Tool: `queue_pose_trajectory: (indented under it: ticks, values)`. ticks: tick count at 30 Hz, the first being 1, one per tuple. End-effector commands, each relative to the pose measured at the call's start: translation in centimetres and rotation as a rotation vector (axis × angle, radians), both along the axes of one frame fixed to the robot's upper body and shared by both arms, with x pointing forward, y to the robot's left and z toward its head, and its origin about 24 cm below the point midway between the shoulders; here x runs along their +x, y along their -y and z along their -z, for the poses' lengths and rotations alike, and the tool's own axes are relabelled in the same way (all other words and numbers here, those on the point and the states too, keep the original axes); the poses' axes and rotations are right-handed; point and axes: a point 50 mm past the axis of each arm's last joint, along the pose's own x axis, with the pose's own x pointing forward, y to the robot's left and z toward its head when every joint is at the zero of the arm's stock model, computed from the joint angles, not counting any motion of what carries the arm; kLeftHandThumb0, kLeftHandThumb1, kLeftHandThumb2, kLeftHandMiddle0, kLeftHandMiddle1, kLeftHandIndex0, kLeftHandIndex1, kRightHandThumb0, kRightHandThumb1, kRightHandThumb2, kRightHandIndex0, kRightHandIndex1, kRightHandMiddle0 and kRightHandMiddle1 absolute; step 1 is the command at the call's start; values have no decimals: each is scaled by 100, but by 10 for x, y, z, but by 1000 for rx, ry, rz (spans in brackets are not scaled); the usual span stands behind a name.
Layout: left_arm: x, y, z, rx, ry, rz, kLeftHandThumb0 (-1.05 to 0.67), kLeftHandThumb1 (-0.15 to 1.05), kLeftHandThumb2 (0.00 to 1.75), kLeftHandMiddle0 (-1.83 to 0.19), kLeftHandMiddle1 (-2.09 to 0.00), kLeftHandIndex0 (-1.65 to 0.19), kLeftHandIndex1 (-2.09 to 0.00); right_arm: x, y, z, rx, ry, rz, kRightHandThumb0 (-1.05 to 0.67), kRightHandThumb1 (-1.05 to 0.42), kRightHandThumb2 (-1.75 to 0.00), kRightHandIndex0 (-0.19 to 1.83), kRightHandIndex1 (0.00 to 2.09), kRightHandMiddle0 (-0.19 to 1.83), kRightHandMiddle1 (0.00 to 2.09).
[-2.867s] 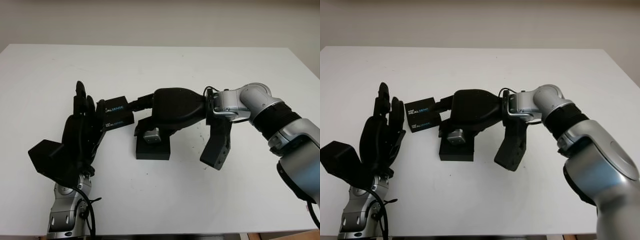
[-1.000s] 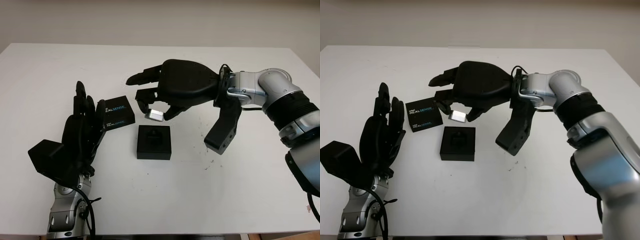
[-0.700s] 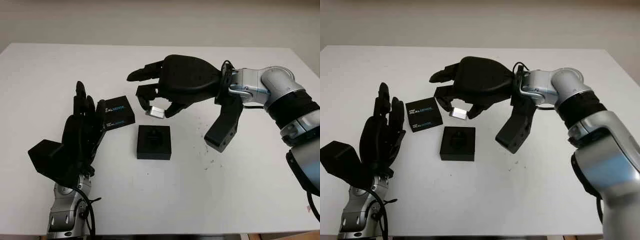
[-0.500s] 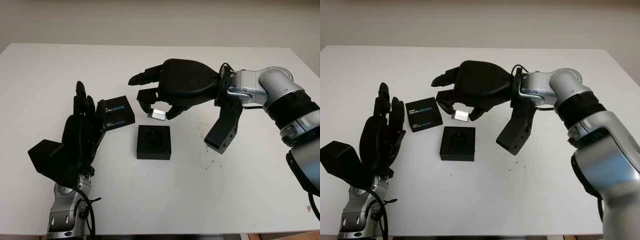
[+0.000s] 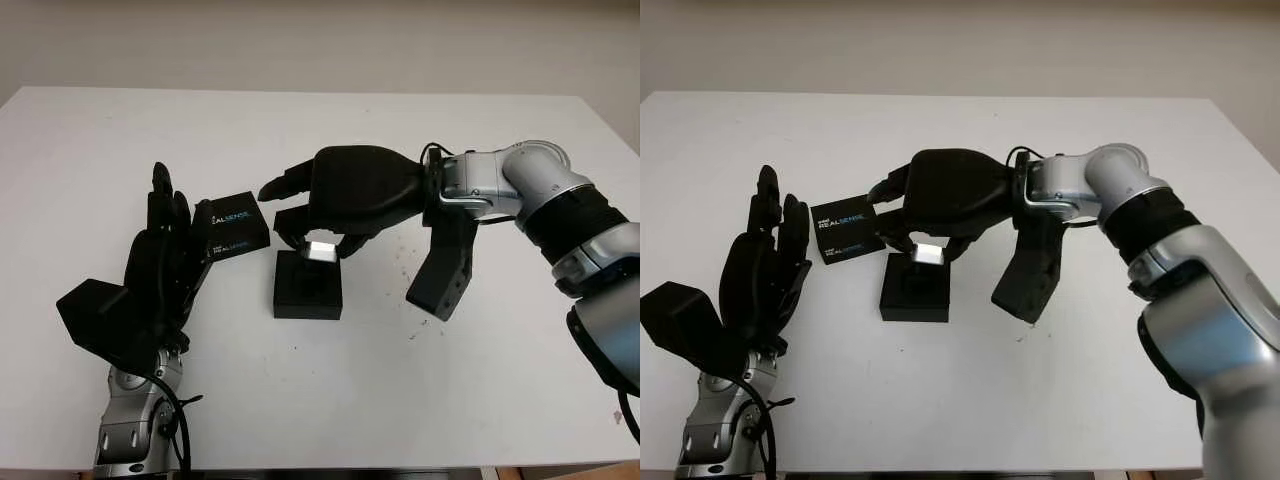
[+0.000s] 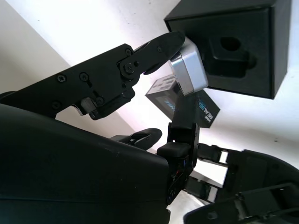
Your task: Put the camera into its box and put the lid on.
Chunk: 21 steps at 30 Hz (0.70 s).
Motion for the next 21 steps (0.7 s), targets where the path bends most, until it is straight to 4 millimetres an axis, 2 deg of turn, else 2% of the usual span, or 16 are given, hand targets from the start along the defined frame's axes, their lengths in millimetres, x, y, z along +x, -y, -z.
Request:
queue_pose_trajectory:
  ticks: [1,14,21]
  values:
    - [1,3,-4,-7,22,5,-71,105,39,19,0,19,0,-2,-3,-1,3,-1,-18,-46,-88,-6,43,4,53,124]
    - [1,3,-3,1,16,7,-72,105,40,19,0,19,0,-5,-9,-13,53,-27,-23,-44,-89,-6,40,4,51,118]
    - [1,3,-2,-4,18,6,-72,105,40,19,0,19,0,-5,-10,-11,51,-37,-23,-47,-89,-5,40,5,50,115]
